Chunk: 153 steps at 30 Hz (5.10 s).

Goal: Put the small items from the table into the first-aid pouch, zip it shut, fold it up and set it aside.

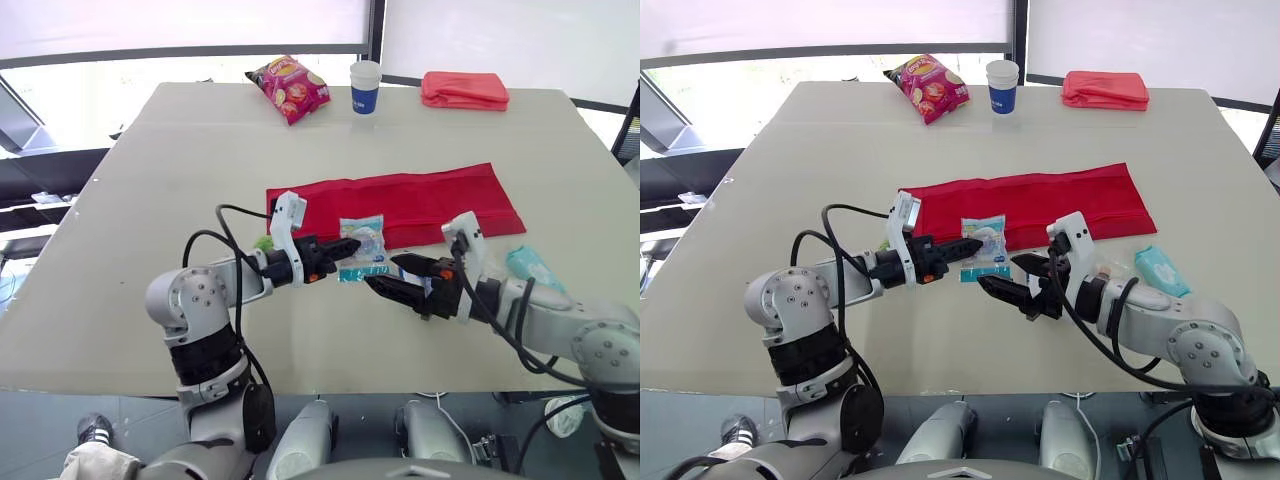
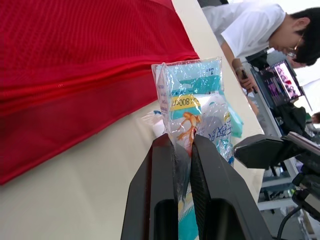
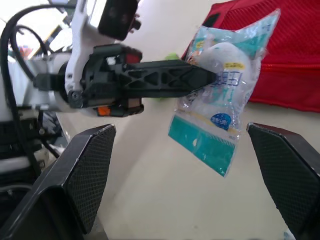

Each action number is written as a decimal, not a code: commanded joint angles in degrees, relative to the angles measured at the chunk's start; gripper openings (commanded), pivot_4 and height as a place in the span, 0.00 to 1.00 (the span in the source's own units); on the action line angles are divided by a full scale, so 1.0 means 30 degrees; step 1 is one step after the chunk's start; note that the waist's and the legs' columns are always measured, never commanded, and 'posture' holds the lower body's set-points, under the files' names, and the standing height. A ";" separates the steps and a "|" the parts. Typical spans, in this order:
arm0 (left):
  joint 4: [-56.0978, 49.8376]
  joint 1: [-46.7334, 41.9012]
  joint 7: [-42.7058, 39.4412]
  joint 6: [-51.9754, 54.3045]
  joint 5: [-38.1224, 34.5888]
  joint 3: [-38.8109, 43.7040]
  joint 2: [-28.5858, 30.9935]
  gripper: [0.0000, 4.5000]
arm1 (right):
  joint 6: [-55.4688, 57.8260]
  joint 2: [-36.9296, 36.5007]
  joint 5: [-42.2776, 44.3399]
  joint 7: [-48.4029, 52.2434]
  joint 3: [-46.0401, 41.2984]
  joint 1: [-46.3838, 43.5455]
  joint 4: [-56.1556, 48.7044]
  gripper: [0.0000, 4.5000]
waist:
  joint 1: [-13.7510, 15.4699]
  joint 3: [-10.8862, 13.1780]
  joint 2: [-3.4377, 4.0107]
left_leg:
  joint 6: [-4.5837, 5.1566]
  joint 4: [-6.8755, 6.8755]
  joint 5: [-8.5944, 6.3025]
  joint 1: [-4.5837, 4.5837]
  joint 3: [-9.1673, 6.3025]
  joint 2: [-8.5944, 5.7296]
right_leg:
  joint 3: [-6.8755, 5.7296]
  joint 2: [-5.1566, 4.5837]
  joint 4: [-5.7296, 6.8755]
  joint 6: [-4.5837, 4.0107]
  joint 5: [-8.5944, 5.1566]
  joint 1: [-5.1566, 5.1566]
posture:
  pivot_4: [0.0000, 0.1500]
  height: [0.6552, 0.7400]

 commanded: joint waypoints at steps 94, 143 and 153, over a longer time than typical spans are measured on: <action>2.4827 -0.9326 -1.2848 -3.4105 1.7049 -1.4569 0.9348 0.72 | -0.3456 -1.0247 0.9349 0.1244 -0.8789 0.8245 -0.3034 0.00 | -0.0038 0.0036 0.0015 | 0.0131 0.0024 -0.0050 -0.0059 0.0032 -0.0015 | 0.0006 -0.0007 -0.0031 0.0045 0.0020 -0.0004 | 1.00 1.00; 2.7986 -1.1143 -1.1941 -3.5201 1.8138 -1.3872 0.7769 0.33 | -0.3670 -0.9728 0.8082 0.1734 -0.8967 0.8903 -0.3124 0.00 | -0.0059 0.0030 0.0014 | 0.0134 0.0215 -0.0052 -0.0159 0.0000 -0.0038 | -0.0089 -0.0006 0.0022 0.0047 0.0021 0.0002 | 1.00 1.00; 2.4431 -0.9868 -1.6519 -3.0693 1.5014 -1.2351 0.7197 0.01 | -0.4151 -0.6928 0.6395 -0.1165 -0.2797 0.2859 -0.1815 0.00 | -0.0360 0.0025 0.0021 | 0.0130 0.0244 -0.0050 -0.0176 -0.0017 -0.0037 | -0.0110 -0.0002 0.0041 0.0047 0.0020 -0.0013 | 1.00 1.00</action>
